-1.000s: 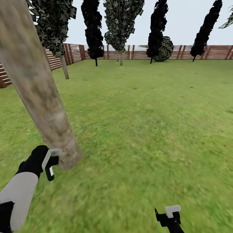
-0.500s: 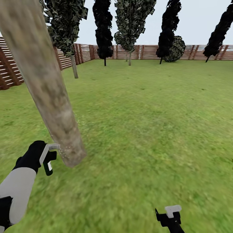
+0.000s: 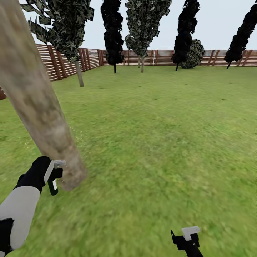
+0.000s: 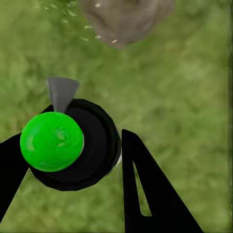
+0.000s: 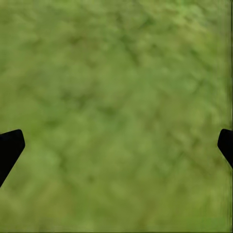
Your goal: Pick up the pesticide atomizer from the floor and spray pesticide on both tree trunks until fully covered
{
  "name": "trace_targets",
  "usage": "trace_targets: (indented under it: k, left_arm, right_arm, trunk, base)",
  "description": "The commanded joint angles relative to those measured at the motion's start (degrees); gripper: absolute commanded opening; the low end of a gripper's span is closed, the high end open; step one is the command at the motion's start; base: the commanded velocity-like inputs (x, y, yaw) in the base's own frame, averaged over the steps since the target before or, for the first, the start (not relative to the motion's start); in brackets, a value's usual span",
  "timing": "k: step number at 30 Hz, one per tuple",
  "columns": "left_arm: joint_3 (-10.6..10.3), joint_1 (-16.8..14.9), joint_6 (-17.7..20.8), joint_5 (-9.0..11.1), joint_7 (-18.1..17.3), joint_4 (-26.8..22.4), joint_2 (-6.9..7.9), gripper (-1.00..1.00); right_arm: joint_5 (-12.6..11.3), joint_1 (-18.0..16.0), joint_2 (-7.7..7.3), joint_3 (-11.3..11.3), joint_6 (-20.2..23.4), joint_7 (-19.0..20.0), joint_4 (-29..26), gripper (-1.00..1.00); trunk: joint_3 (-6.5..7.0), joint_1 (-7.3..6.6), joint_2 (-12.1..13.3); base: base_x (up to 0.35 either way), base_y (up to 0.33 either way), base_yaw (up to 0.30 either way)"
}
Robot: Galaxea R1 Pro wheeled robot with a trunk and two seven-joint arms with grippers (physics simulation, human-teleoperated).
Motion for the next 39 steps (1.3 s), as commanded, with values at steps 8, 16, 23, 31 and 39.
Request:
trace_targets:
  k: [8,16,23,31,39]
  left_arm:
    - [0.39,-0.10,0.25,-0.39,-0.08,-0.07,0.26,-1.00]
    - [0.41,-0.61,0.24,-0.31,-0.08,-0.07,0.23,-1.00]
    - [0.41,-0.70,0.24,-0.39,-0.08,-0.15,0.43,-1.00]
    - [0.48,-0.10,0.25,-0.39,-0.08,-3.03,0.91,-1.00]
    - [0.41,0.16,0.24,-0.39,-0.08,-3.09,0.89,-1.00]
  right_arm:
    - [-0.35,-0.01,0.08,0.51,-0.07,-0.21,-0.02,1.00]
    - [-0.35,-0.01,0.10,0.51,-0.07,-0.21,-0.02,1.00]
    - [-0.35,-0.01,0.14,0.51,-0.07,-0.21,-0.02,1.00]
    - [-0.35,-0.01,0.17,0.51,-0.07,-0.21,-0.02,1.00]
    - [-0.35,-0.01,0.00,0.51,-0.07,-0.21,-0.02,1.00]
  trunk:
    - [-0.05,0.00,-0.02]
    - [-0.05,0.00,-0.02]
    - [-0.05,0.00,-0.02]
    - [-0.05,0.00,-0.02]
    - [-0.05,0.00,-0.02]
  base:
    - [0.009,-0.271,0.060]
    - [0.142,-0.214,0.237]
    - [0.256,-0.006,0.076]
    - [0.007,0.000,0.251]
    - [0.163,-0.150,0.007]
